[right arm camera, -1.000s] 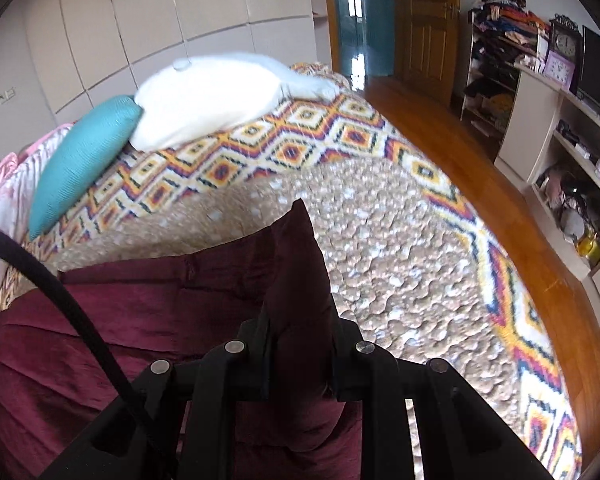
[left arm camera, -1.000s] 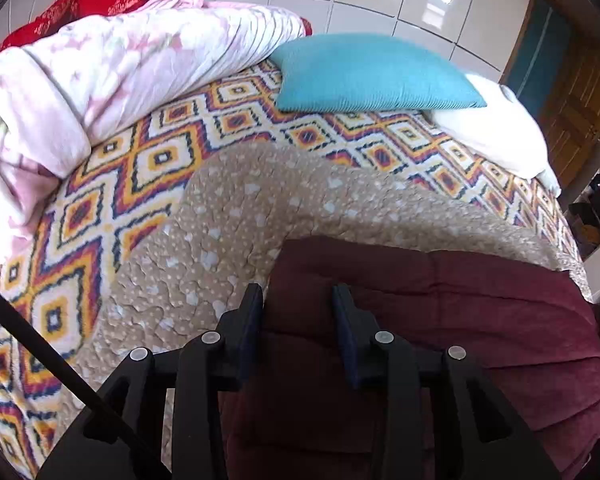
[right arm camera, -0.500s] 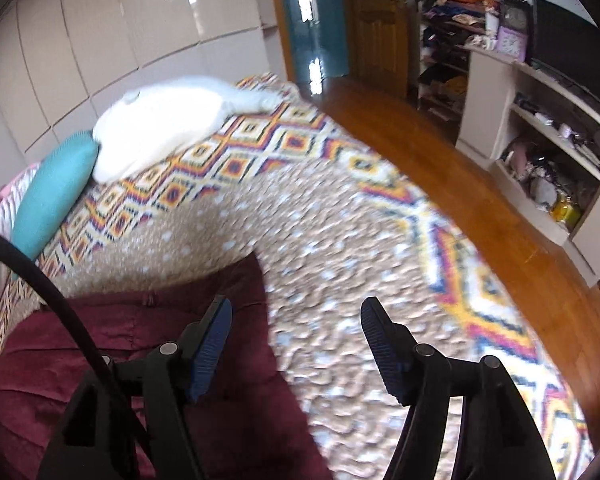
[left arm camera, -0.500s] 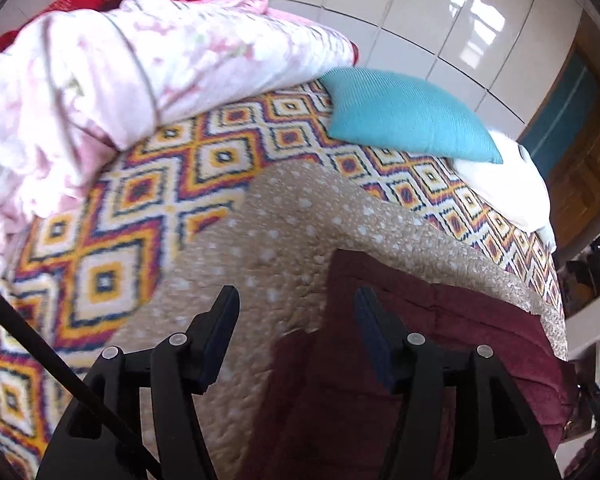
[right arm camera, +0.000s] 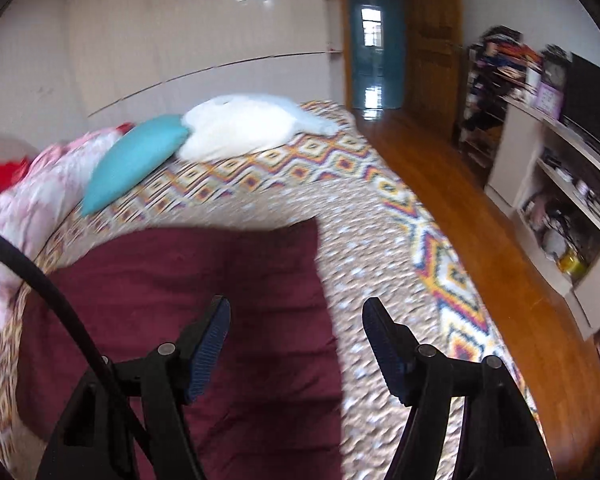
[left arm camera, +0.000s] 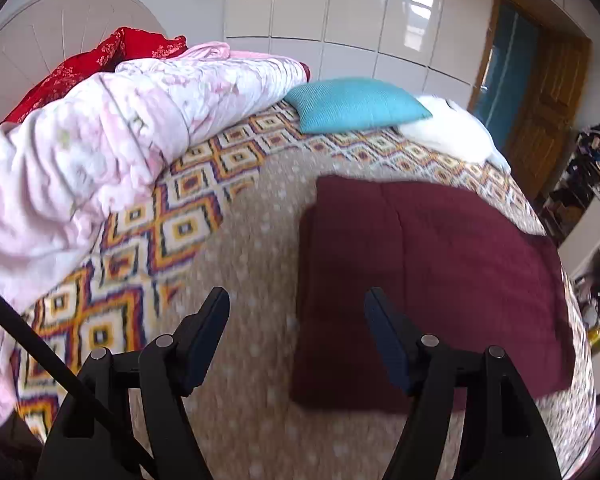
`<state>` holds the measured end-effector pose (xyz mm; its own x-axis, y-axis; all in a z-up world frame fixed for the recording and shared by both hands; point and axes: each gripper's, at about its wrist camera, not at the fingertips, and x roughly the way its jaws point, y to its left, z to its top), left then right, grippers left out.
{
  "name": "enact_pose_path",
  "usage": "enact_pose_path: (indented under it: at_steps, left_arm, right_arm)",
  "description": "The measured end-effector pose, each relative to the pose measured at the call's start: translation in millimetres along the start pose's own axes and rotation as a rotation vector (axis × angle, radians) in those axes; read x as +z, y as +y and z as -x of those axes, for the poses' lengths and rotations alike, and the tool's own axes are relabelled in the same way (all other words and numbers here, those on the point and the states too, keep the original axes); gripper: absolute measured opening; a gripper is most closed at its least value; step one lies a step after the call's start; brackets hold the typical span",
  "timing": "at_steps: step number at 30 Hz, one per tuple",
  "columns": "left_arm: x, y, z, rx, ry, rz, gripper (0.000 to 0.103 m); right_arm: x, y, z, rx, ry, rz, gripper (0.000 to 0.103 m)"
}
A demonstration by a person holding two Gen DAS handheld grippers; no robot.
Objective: Fold large clothes
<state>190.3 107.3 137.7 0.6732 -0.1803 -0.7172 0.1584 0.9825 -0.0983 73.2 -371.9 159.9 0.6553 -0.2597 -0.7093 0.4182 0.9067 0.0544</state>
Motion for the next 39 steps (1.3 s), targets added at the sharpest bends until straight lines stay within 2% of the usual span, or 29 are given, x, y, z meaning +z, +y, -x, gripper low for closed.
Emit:
enact_pose_path:
  at_steps: [2,5,9,11,17,19,21,24,27,33,39]
  left_arm:
    - [-35,-11,9,0.007,-0.001,-0.019,0.069]
    - [-83,-25,10,0.000,0.024,-0.030,0.069]
    - [-130,-41,0,0.008,0.051,-0.039,0.069]
    - [-145,-48,-7,0.018,0.074,-0.053,0.069]
    - [-177,-52,-32,-0.013,0.157,-0.041,0.069]
    - [-185,-52,-39,0.003,0.171,-0.038,0.069]
    - [-191,-49,-46,0.002,0.185,-0.025,0.069]
    - [-196,-48,-46,-0.006,0.167,-0.023,0.070]
    - [-201,-52,-45,-0.007,0.155,-0.047,0.075]
    - [-205,-61,-50,0.024,0.154,-0.089,0.086]
    - [-207,-64,-51,0.035,0.156,-0.091,0.091]
  right_arm:
    - [-22,31,0,0.053,0.036,0.059,0.073]
    - [-50,75,-4,0.125,0.078,0.124,0.066]
    - [-70,126,-18,0.154,0.096,0.201,0.065]
    - [-73,148,-34,0.153,0.103,0.216,0.065]
    - [-64,182,-88,0.057,0.136,0.250,0.067]
    - [-60,182,-97,0.038,0.146,0.244,0.076]
    - [-55,181,-95,0.036,0.144,0.244,0.077]
    - [-54,174,-73,0.032,0.087,0.258,0.077]
    - [-70,160,-41,0.080,0.037,0.243,0.077]
    - [-143,106,11,0.153,0.049,0.158,0.077]
    - [-226,64,31,0.080,0.104,0.132,0.077]
